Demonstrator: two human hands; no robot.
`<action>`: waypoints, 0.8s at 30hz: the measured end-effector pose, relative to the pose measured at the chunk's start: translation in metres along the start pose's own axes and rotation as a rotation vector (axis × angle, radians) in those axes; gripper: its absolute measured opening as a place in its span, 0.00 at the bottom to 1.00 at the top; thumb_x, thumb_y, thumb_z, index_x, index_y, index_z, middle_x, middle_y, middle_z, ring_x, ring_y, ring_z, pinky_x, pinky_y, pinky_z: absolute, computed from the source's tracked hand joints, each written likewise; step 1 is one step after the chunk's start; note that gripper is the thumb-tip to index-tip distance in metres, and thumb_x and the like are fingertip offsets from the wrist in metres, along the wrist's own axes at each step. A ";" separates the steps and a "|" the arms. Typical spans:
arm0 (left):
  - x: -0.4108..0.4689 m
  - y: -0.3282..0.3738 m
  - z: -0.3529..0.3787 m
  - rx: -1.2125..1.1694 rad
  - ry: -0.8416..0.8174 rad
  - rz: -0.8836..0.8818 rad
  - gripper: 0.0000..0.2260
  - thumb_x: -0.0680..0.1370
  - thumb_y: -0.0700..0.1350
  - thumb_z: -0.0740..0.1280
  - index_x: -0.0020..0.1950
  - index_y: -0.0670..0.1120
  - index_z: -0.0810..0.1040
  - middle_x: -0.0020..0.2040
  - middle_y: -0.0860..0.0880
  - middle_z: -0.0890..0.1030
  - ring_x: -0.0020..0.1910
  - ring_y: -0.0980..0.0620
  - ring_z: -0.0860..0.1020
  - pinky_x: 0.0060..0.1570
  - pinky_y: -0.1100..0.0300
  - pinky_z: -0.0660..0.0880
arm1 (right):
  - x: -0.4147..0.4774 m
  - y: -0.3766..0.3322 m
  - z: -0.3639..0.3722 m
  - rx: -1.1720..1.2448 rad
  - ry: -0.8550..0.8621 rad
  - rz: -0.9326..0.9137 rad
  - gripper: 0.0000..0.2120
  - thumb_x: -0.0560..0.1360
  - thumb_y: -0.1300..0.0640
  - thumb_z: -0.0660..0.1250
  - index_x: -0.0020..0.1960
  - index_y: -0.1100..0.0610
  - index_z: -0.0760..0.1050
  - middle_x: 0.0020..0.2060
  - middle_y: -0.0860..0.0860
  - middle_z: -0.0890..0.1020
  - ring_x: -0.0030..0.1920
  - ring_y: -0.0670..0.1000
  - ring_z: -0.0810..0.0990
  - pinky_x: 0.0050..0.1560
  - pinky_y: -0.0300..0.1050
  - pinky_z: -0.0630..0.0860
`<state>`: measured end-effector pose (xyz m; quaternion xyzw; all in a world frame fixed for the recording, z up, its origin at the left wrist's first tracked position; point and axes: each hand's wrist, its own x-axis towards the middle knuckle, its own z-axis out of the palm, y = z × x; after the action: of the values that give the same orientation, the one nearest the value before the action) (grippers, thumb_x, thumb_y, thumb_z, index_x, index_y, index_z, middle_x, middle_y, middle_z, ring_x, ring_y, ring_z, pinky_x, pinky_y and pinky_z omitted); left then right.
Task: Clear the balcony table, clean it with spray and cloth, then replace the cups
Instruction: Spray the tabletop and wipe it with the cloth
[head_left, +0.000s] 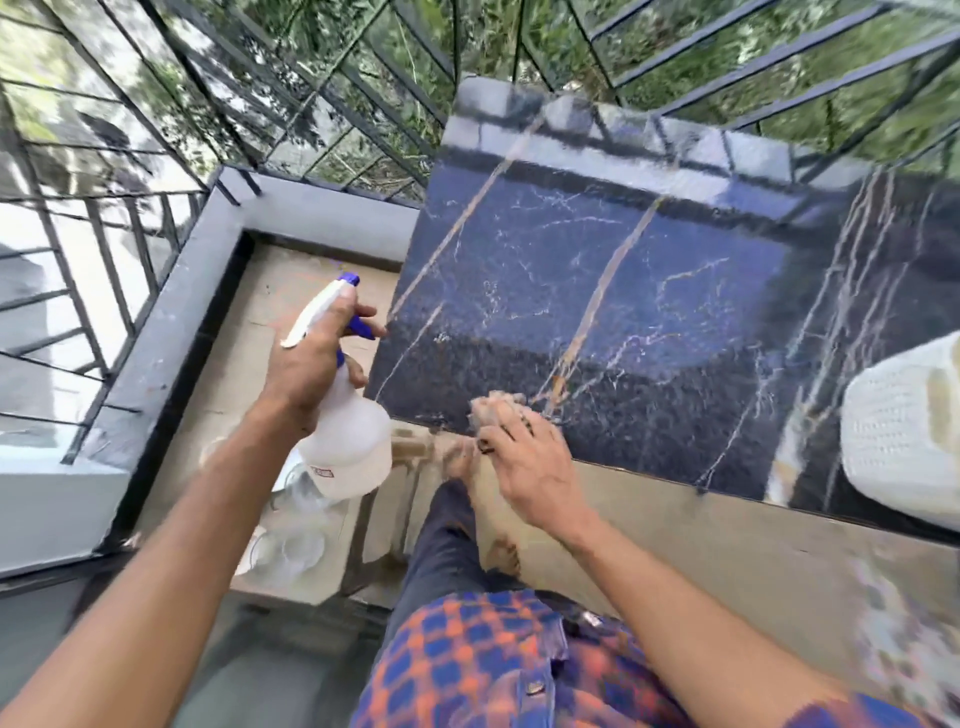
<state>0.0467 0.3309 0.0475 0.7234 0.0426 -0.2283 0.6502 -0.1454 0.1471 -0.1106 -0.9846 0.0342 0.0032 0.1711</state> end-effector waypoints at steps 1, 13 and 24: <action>-0.001 0.000 0.004 0.011 -0.017 -0.012 0.12 0.77 0.62 0.65 0.43 0.59 0.84 0.49 0.45 0.86 0.30 0.42 0.75 0.31 0.59 0.70 | -0.013 0.016 -0.007 -0.003 0.029 0.052 0.08 0.80 0.52 0.62 0.58 0.48 0.77 0.77 0.48 0.69 0.74 0.56 0.70 0.69 0.53 0.69; 0.012 0.016 0.089 0.025 -0.230 -0.013 0.14 0.76 0.64 0.65 0.42 0.57 0.84 0.46 0.47 0.85 0.43 0.41 0.77 0.30 0.58 0.72 | -0.084 0.178 -0.057 -0.051 0.209 1.090 0.22 0.81 0.51 0.58 0.73 0.55 0.70 0.76 0.56 0.68 0.73 0.61 0.67 0.75 0.60 0.63; 0.038 0.029 0.148 0.123 -0.351 -0.025 0.14 0.80 0.60 0.64 0.45 0.52 0.83 0.48 0.44 0.86 0.26 0.47 0.73 0.33 0.56 0.73 | -0.005 0.052 -0.030 0.038 0.023 0.356 0.17 0.80 0.48 0.62 0.68 0.48 0.72 0.79 0.49 0.63 0.79 0.56 0.60 0.79 0.58 0.57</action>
<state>0.0503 0.1754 0.0521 0.7101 -0.0768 -0.3612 0.5994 -0.1546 0.0883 -0.1003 -0.9596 0.2100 0.0215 0.1859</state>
